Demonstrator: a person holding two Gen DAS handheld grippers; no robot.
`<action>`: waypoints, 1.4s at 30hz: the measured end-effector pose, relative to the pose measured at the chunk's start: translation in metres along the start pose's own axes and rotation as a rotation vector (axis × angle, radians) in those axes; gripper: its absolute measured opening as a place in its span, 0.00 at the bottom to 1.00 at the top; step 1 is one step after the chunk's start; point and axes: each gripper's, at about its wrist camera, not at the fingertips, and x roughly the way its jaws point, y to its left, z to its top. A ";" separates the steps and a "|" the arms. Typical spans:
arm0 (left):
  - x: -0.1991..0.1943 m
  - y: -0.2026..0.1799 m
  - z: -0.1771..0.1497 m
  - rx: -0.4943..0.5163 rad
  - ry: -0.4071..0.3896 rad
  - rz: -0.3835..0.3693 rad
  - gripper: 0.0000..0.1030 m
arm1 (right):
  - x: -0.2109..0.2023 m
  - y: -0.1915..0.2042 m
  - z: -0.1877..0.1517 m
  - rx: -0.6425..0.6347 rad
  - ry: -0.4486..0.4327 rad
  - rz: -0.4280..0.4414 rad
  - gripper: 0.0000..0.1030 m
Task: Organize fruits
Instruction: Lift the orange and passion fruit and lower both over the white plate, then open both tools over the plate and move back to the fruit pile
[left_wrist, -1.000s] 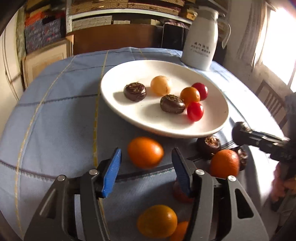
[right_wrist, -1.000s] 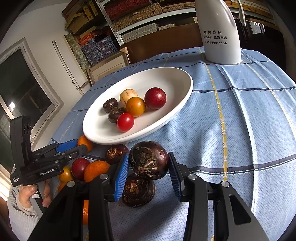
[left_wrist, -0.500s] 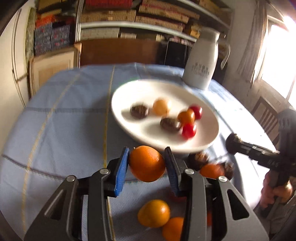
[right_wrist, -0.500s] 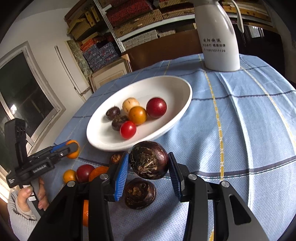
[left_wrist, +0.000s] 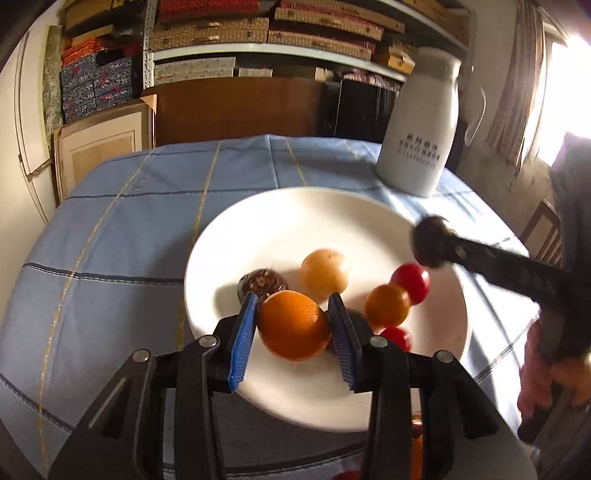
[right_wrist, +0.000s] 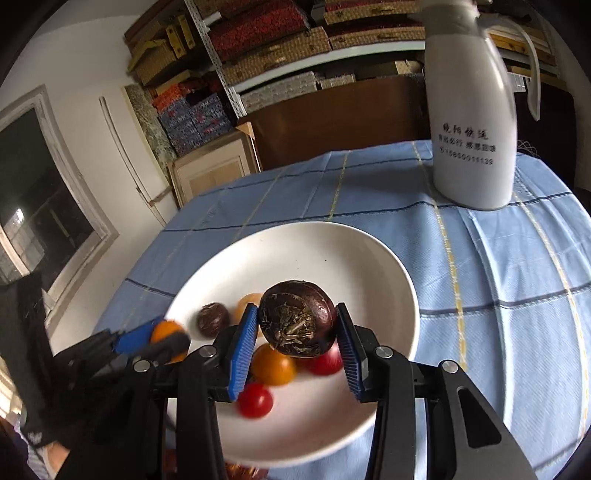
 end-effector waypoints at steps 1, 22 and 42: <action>0.002 0.003 0.000 -0.014 0.010 -0.011 0.38 | 0.008 -0.004 0.000 0.021 0.018 0.010 0.43; -0.040 0.035 -0.039 -0.103 -0.028 0.021 0.68 | -0.052 -0.009 -0.064 0.010 -0.014 0.013 0.60; -0.073 0.027 -0.117 -0.082 0.112 -0.016 0.93 | -0.098 -0.026 -0.122 0.069 -0.021 0.021 0.71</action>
